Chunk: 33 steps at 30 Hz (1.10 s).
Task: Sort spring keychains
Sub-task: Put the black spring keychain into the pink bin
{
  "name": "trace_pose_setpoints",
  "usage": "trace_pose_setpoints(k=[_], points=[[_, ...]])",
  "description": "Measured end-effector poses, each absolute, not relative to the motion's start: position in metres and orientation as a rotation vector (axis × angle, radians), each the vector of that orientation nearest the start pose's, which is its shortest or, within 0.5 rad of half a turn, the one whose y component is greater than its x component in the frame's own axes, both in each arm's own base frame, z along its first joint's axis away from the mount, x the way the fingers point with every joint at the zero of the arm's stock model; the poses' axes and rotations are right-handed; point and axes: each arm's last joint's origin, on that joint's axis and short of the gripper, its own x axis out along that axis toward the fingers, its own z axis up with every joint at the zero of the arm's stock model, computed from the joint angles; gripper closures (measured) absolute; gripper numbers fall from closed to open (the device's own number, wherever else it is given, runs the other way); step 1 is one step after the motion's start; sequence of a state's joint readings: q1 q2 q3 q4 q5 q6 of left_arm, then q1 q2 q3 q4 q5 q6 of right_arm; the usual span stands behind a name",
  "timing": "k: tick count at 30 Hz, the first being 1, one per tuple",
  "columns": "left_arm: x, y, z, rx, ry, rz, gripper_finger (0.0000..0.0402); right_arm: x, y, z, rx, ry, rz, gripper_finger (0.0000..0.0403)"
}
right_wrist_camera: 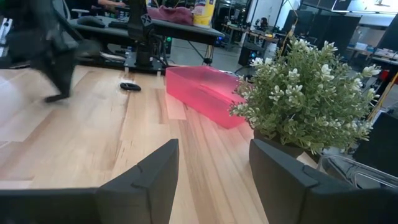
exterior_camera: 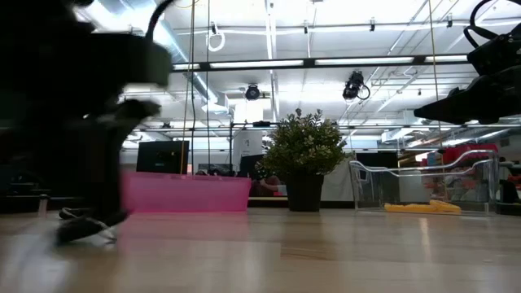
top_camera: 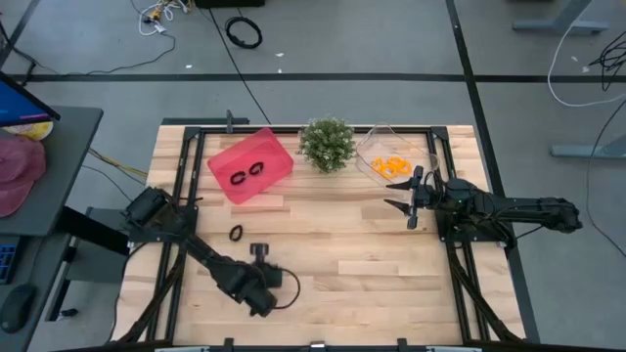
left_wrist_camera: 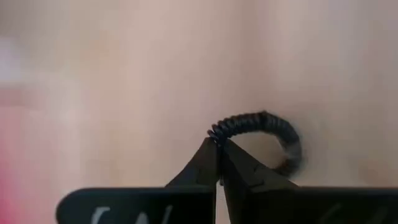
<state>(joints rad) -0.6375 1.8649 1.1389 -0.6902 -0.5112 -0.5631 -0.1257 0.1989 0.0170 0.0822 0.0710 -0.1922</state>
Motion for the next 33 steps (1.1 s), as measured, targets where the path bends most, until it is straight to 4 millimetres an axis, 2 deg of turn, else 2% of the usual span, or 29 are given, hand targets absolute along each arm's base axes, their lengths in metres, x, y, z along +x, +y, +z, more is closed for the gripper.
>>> trace_pose_setpoints(k=[4, 8, 16, 33], points=[[0.283, -0.189, 0.175, 0.356, 0.838, 0.524, 0.0395, 0.108, -0.016, 0.161, -0.189, 0.118, -0.186, 0.0204], [0.279, -0.195, 0.183, 0.4, 0.695, 0.613, 0.0395, 0.108, -0.016, 0.161, -0.189, 0.119, -0.186, 0.0204], [0.275, -0.175, 0.177, 0.493, 0.682, 0.721, 0.0396, 0.108, -0.016, 0.161, -0.189, 0.118, -0.186, 0.0204], [0.291, -0.104, 0.177, 0.621, 0.806, 0.957, 0.0396, 0.108, -0.016, 0.161, -0.189, 0.118, -0.186, 0.0204]])
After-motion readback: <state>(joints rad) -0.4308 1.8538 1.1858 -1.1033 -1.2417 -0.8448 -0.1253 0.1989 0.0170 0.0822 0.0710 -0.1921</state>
